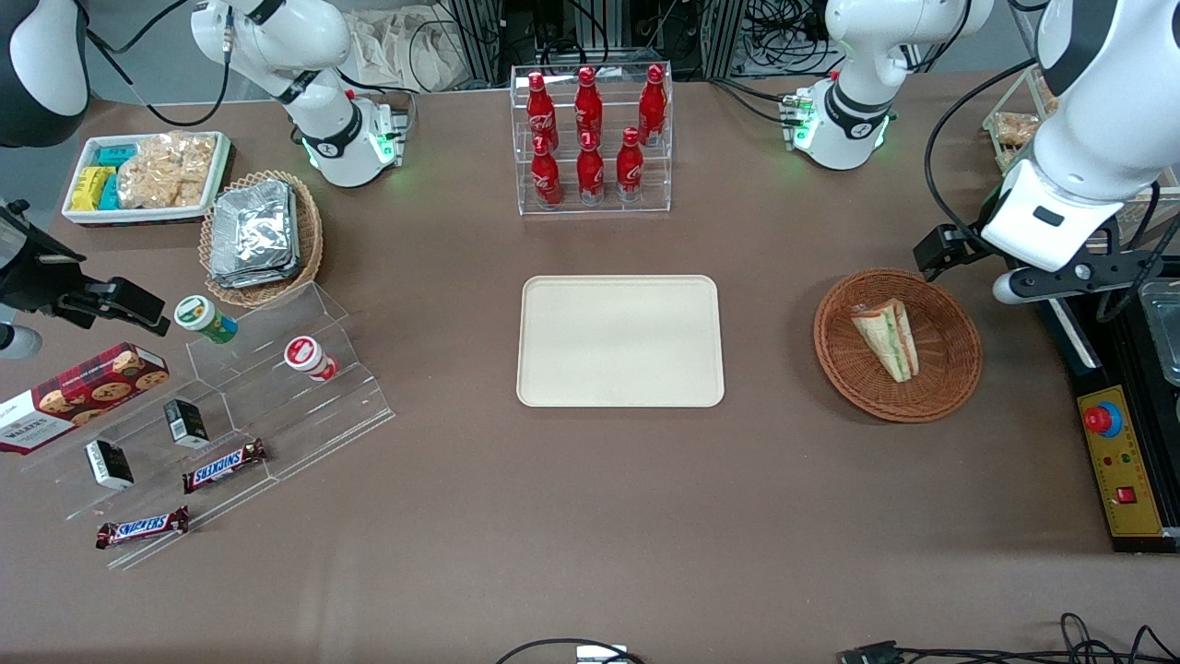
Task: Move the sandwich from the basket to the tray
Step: 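Lower the left gripper over the wrapped sandwich in the wicker basket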
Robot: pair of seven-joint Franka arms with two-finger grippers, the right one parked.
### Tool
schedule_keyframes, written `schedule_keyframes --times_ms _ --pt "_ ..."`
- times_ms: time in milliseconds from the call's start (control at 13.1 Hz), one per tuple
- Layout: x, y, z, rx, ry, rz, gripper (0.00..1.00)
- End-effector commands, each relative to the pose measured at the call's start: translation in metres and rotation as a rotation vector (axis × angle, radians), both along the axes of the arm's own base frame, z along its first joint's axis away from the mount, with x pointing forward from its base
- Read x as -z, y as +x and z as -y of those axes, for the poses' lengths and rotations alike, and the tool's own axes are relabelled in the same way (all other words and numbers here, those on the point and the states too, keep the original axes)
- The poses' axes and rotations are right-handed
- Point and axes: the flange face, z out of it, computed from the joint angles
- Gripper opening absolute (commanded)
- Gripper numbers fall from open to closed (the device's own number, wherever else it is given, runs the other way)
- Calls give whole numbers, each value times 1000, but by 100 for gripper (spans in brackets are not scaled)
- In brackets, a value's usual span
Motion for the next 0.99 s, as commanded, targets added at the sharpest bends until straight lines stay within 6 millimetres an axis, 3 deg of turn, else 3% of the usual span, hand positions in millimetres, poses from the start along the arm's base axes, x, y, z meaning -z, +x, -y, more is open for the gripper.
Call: schedule_keyframes --times_ms 0,610,686,762,914 --pt "-8 -3 0 2 -3 -4 100" --pt "-18 -13 -2 20 -47 -6 100" --pt "-11 -14 -7 27 -60 -20 100" --pt "-4 -15 -33 6 -78 -28 100" --pt "31 -21 -56 -23 -80 -33 100"
